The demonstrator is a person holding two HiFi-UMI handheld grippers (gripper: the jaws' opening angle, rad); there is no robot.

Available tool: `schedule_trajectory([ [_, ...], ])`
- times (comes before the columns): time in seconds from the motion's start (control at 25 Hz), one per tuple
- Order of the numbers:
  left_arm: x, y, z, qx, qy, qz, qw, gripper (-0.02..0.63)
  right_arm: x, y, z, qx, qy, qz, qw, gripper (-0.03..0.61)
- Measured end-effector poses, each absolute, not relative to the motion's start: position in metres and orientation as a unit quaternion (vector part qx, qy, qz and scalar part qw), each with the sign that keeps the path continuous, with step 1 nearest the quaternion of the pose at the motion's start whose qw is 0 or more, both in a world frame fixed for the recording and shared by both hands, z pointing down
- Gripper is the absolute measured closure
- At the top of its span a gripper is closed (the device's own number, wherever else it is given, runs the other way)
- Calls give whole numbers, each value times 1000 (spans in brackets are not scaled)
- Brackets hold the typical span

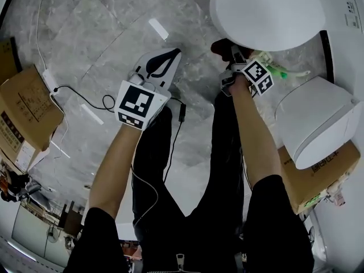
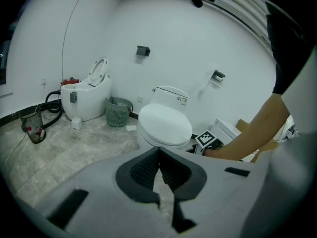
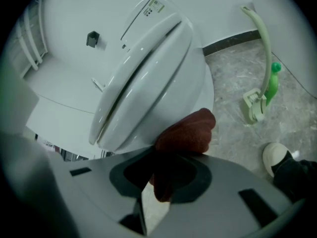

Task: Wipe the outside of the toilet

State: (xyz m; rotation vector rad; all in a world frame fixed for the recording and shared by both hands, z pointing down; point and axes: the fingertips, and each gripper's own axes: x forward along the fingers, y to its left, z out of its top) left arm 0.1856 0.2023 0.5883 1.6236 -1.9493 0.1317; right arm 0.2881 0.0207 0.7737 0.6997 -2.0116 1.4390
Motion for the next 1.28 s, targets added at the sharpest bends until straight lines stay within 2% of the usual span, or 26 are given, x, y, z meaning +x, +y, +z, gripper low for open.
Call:
schedule_trajectory([
  [0.56, 111, 319, 571, 597, -747, 50, 289, 615, 191, 122, 729, 193, -818, 432, 326, 500],
  [0.8, 74, 348, 486, 613, -741, 54, 268, 615, 181, 184, 633, 152, -841, 370, 365, 499],
  [1.08, 19, 366, 360, 611, -754, 69, 232, 615, 138, 210, 480, 139, -866, 341, 338, 499],
  [1.28, -13, 353, 305, 604, -762, 59, 227, 615, 103, 201, 410, 141, -886, 314, 311, 499],
])
